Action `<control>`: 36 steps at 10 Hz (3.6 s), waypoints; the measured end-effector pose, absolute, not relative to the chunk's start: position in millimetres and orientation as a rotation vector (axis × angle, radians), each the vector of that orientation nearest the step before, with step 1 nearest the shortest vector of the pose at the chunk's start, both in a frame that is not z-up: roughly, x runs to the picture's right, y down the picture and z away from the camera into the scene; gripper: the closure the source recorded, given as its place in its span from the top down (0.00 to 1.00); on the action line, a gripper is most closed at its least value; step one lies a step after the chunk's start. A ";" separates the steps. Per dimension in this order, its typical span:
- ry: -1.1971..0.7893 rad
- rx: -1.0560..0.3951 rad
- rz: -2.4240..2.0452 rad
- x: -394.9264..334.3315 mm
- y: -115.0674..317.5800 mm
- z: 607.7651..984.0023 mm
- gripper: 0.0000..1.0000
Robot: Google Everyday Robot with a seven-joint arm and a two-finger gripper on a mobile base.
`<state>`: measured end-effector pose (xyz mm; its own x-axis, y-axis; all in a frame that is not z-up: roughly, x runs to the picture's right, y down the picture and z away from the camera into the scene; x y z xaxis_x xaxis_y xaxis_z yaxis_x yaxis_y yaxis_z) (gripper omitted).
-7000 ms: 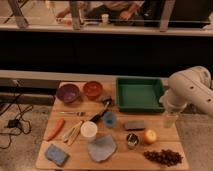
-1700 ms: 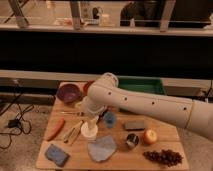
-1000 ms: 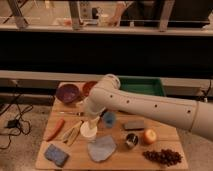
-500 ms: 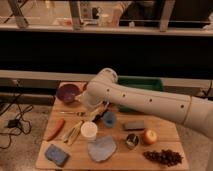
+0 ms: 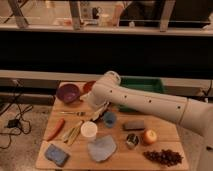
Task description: Wipe red bowl with brush
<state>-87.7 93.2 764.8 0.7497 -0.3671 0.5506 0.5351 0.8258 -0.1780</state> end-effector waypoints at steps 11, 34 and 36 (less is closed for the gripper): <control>-0.544 -0.370 -0.492 -87.2 113.2 814.7 0.80; -0.500 -0.576 -0.549 -83.9 151.3 869.8 0.80; -0.486 -0.590 -0.555 -79.5 152.0 870.5 0.80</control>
